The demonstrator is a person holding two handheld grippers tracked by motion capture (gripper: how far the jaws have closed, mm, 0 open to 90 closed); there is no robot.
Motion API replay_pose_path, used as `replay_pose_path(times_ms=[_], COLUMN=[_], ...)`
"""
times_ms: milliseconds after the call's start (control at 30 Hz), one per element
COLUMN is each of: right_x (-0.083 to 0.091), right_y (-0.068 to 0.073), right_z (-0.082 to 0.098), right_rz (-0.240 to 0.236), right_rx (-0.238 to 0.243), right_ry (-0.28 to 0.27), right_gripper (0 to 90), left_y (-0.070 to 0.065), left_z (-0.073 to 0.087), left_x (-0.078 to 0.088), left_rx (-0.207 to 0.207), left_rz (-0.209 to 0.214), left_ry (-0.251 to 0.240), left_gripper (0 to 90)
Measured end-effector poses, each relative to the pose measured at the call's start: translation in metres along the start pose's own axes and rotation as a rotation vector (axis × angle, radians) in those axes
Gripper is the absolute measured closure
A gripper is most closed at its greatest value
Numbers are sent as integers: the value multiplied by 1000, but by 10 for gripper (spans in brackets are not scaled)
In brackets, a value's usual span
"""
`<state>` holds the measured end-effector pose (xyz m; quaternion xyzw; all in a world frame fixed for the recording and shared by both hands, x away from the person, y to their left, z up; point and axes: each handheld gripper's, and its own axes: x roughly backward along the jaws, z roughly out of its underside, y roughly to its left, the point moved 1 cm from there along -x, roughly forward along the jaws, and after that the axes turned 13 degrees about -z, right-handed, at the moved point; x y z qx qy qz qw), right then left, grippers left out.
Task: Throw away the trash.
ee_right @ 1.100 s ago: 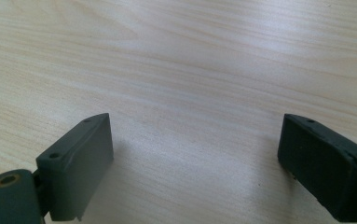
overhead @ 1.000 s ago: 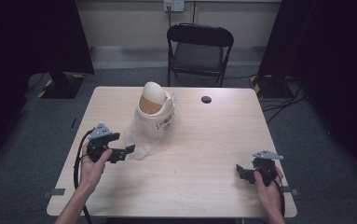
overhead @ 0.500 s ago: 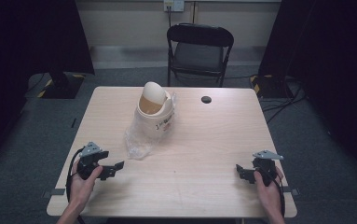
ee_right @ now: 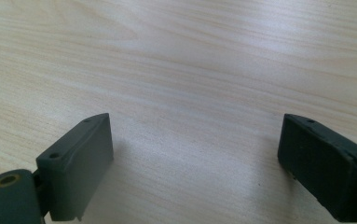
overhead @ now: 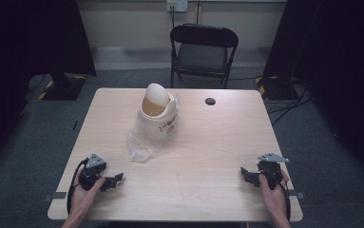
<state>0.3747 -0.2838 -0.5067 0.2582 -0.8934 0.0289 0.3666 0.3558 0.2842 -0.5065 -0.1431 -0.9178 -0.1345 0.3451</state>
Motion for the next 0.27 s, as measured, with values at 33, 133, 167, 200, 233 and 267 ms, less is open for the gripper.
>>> replay_pose_path(times_ms=[33,133,167,200,233,267], right_x=[0,0,0,0,0,0], right_y=[0,0,0,0,0,0], right_z=[0,0,0,0,0,0], right_rz=[1,0,0,0,0,0], right_rx=[0,0,1,0,0,0], right_ry=[-1,0,0,0,0,0], right_gripper=[96,96,96,96,96,96], left_y=[0,0,0,0,0,1], left_z=[0,1,1,1,1,0], left_x=[-1,-2,-2,-2,-2,-3], left_rx=[1,1,2,2,0,-1], left_rz=[-5,-6,-5,-4,-4,-2], left_ry=[-6,-17,-18,-18,-18,-18], left_gripper=[154,138,138,137,136,134])
